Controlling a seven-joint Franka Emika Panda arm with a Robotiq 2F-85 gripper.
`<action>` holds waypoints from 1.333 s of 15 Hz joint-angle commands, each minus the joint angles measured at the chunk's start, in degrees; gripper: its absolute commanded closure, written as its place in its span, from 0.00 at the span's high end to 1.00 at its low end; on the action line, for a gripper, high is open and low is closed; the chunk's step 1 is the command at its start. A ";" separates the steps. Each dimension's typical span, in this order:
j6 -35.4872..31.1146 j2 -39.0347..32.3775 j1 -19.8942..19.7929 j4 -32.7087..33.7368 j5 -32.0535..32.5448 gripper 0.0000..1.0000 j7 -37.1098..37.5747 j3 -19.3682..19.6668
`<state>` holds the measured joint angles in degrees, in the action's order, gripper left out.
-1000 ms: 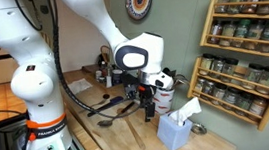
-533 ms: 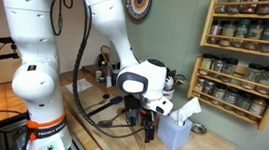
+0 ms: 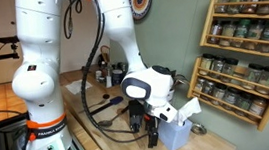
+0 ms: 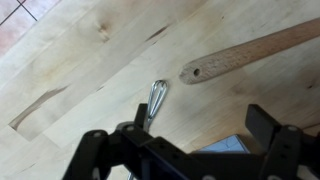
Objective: Hang the whisk on the hook on the spice rack
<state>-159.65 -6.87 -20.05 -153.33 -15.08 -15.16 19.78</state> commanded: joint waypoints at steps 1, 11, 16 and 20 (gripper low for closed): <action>0.51 -1.38 -0.98 1.97 -2.93 1.00 -2.03 -0.68; 0.68 -9.69 -6.43 8.66 -12.74 1.00 -8.02 -2.11; 0.04 -13.39 -8.62 10.92 -15.75 0.81 -10.01 -3.70; -0.83 -14.98 -8.78 11.74 -15.60 0.53 -9.61 -4.30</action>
<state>-159.58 -19.73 -27.80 -142.93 -29.00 -23.57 16.73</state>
